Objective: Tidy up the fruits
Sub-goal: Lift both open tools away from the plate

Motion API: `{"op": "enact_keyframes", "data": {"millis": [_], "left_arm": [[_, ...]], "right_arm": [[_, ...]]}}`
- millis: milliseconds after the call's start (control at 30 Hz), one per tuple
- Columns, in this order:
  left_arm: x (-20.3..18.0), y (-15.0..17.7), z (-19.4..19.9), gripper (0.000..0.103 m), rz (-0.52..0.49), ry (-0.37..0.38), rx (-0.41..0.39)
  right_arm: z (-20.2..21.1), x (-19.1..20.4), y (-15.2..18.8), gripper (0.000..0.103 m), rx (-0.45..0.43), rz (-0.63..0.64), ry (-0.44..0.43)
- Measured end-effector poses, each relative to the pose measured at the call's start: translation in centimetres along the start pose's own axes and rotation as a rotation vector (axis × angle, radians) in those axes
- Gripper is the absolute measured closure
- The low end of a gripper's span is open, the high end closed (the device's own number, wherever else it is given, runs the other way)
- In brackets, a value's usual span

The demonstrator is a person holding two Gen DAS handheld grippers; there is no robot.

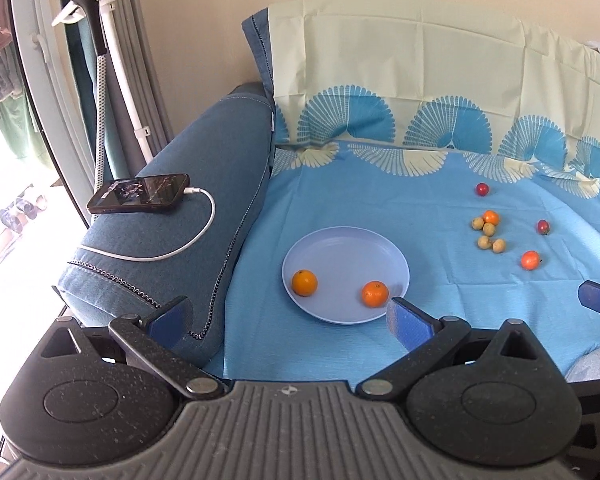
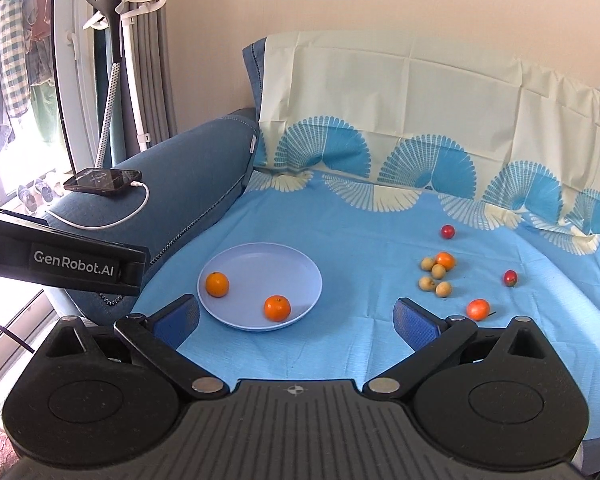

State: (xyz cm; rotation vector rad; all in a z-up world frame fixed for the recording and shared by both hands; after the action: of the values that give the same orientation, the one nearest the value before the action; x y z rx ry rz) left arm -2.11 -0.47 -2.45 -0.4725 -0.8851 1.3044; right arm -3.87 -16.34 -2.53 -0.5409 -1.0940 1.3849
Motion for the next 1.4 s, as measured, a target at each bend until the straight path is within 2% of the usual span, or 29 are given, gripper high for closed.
{"op": "enact_keyframes", "data": {"millis": [367, 1400], "left_arm": [[-0.1, -0.2, 0.3, 0.000, -0.013, -0.004, -0.014], [-3.4, -1.0, -4.1, 0.000, -0.082, 0.005, 0.076]], "right_arm": [[0.3, -0.1, 0.0, 0.001, -0.012, -0.005, 0.009], [-2.4, -4.4, 1.8, 0.001, 0.043, -0.130, 0.045]]}}
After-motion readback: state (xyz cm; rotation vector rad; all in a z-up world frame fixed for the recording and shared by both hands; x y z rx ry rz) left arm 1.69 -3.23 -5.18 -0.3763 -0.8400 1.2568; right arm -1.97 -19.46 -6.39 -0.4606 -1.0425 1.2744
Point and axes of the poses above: each gripper's, at about its wrist camera, not at the fingertips, and z roughly against the way its jaws point, x to its left, y to its underside, the point moved 8 cm from there along -z, roughly the way its jaws point, and after that the axes turned 14 degrees about -y, right-handed, at the moved point
